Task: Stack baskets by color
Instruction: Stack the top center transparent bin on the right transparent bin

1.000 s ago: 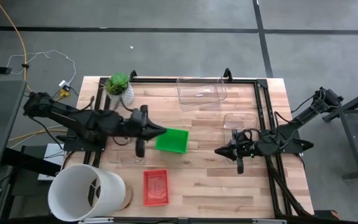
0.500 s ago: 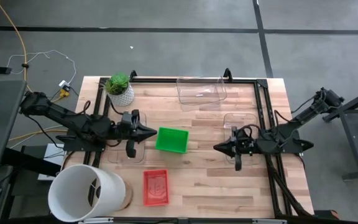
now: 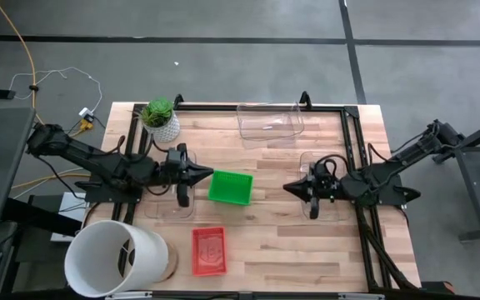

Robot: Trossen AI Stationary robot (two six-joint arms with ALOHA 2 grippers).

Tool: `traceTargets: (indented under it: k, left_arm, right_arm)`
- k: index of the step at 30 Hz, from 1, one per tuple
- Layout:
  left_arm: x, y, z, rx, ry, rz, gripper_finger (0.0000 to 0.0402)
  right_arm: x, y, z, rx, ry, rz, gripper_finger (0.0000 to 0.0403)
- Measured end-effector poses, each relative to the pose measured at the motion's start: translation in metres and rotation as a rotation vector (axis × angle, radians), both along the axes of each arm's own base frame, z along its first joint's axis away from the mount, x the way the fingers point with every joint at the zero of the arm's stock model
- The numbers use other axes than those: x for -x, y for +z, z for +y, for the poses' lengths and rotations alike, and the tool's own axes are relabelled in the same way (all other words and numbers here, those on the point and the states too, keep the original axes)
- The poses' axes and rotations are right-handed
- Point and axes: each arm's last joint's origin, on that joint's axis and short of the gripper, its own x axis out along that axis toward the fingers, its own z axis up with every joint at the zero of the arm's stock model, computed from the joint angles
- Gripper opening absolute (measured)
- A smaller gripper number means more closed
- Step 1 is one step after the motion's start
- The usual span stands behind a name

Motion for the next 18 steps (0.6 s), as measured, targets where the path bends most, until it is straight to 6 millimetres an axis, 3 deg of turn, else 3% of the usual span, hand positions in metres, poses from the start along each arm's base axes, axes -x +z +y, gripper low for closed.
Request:
traceTargets:
  k: [5,8,13,18]
  left_arm:
    - [0.000,0.000,0.002,0.000,0.005,0.002,0.0000]
    - [0.000,0.000,0.001,0.000,0.004,0.002,0.0000]
    - [0.000,0.000,0.001,0.001,0.004,0.002,0.0000]
    - [0.000,0.000,0.001,0.002,0.004,0.001,0.0000]
  right_arm:
    - [-0.003,0.007,-0.004,-0.023,-0.025,-0.044,0.0000]
    - [-0.006,0.023,-0.007,-0.018,-0.044,-0.019,0.0000]
    - [-0.003,0.041,-0.017,-0.063,-0.127,0.261,0.0000]
    - [0.010,0.040,-0.027,-0.236,-0.266,0.562,0.0002]
